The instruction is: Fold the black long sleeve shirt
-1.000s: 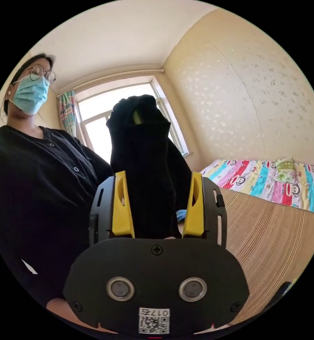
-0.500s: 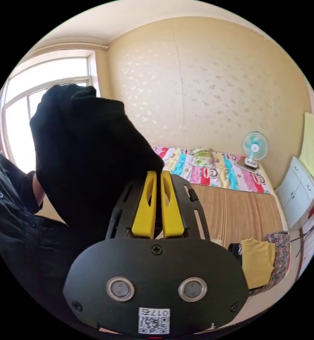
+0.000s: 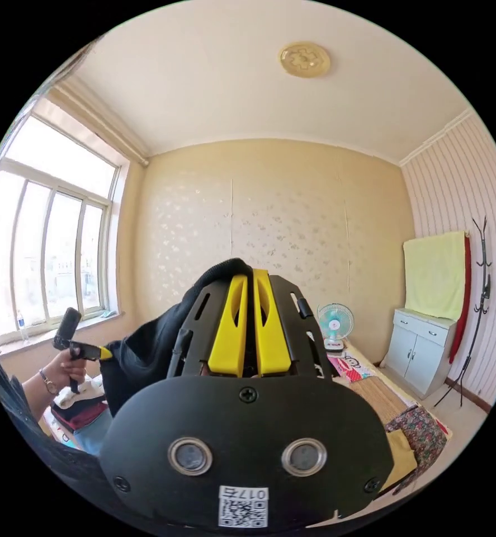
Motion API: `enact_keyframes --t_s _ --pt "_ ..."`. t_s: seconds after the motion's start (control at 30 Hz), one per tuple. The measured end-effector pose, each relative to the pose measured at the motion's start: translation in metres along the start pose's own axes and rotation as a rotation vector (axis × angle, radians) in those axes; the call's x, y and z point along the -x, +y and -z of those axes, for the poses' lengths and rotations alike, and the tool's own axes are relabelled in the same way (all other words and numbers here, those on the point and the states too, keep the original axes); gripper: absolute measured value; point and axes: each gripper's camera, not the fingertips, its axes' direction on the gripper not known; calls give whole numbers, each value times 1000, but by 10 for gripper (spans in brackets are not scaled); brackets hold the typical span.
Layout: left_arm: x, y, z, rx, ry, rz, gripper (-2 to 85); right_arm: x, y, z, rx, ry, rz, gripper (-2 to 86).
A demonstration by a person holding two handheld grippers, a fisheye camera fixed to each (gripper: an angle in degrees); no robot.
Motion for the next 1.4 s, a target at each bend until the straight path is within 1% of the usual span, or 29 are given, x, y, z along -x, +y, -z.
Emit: enact_keyframes --t_s 0.17,0.27,0.4,0.5,0.7,0.77,0.87,0.97,1.03,1.13,1.17,1.27,1.33,1.4 --pt "-18 -10 -44 -23 39 -21 19 34 -32 36 -176 79 110 29" --pt "-28 -14 -78 -21 137 -24 29 57 -45 58 -281 142 167 30" --pt "-53 -17 -124 -14 267 -51 46 70 -60 79 -372 274 115 29" --pt "-67 -18 -157 59 345 -47 77 76 -68 93 -448 370 108 29" --pt "-111 -17 -212 216 307 -110 134 93 -84 96 -475 529 134 29" --pt "-120 -17 -223 219 285 -102 141 97 -87 95 -481 544 141 28" --pt "-124 -23 -239 205 233 -37 148 106 -90 95 -497 536 158 27" --pt "-126 -32 -247 175 207 36 136 119 -93 85 -482 629 207 27" --pt "-131 -34 -249 167 135 49 99 117 -94 79 -471 648 214 27" --pt "-133 -33 -245 153 92 75 46 98 -99 72 -389 644 165 28" --pt "-133 -33 -242 147 85 84 44 86 -101 67 -347 647 138 28" --pt "-131 -34 -210 84 -12 110 37 45 -98 57 -245 647 86 27" --pt "-125 -36 -173 13 -54 133 33 11 -95 52 -162 601 44 27" --pt "-121 -36 -143 -42 -67 146 30 -42 -87 40 -7 506 -15 27"
